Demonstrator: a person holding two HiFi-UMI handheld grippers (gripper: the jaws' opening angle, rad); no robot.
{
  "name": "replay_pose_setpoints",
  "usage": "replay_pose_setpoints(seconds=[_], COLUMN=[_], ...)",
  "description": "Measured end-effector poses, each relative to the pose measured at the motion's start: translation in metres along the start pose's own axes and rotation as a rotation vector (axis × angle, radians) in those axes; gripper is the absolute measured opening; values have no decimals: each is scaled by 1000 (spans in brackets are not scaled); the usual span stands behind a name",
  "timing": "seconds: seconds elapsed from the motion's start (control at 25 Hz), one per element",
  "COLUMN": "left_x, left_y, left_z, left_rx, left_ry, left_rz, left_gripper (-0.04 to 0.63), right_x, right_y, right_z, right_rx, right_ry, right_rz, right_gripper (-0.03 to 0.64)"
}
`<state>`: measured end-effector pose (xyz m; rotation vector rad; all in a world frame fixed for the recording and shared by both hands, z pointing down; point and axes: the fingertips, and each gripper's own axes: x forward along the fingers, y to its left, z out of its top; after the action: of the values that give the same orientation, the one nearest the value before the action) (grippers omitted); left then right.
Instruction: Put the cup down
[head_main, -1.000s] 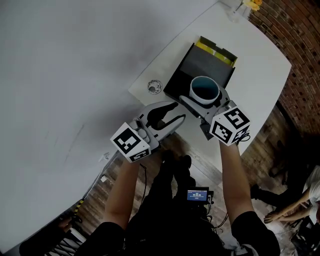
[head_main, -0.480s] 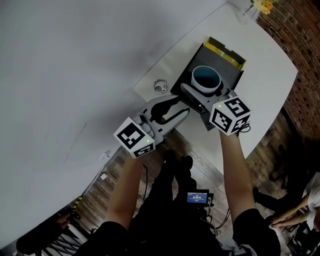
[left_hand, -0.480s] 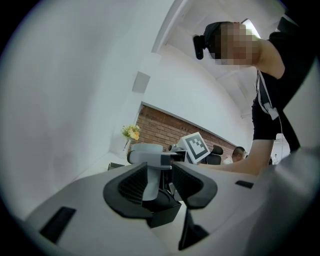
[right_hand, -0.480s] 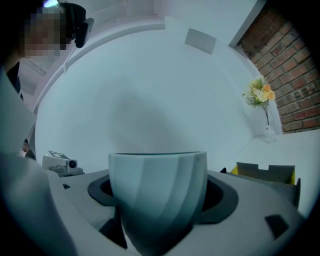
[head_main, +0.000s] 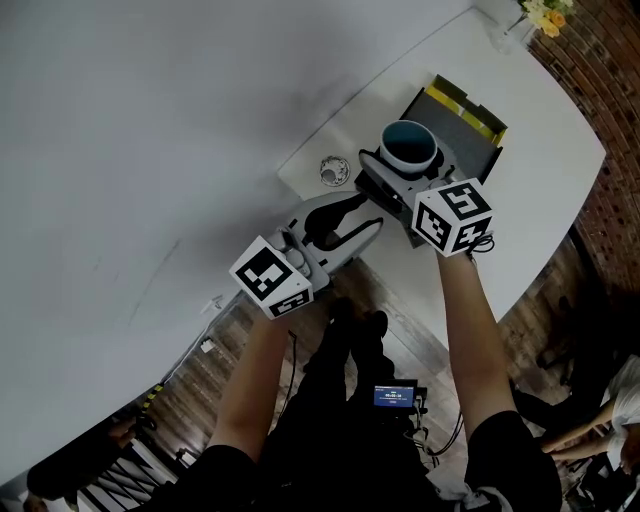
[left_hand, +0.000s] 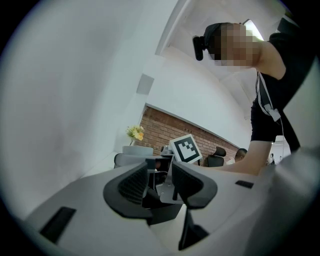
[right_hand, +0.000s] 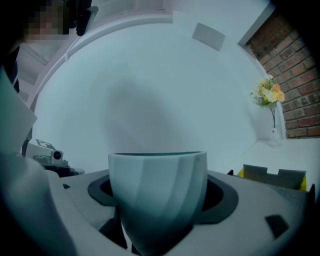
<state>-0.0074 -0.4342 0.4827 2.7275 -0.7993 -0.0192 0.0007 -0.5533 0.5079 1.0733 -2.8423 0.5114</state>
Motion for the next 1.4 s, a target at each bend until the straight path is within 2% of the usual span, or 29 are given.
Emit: replay_pose_setpoints(seconds=[0.48,1.08,1.4], left_x=[-12,-12,-17], left_y=[3,-4,-5], left_z=[-6,-4,-2], left_rx=[-23,-19,-17], left_ry=[-4,-6,-10], left_rz=[20,-1,6], left_gripper=[158,158,158], right_x=[6,-10,-10], right_y=[11,23,23], right_z=[-8,-24,-24], right_rx=[-137,-302,-333], right_ry=[25,85,75], right_rz=[11,15,0], right_gripper=[411,411,411])
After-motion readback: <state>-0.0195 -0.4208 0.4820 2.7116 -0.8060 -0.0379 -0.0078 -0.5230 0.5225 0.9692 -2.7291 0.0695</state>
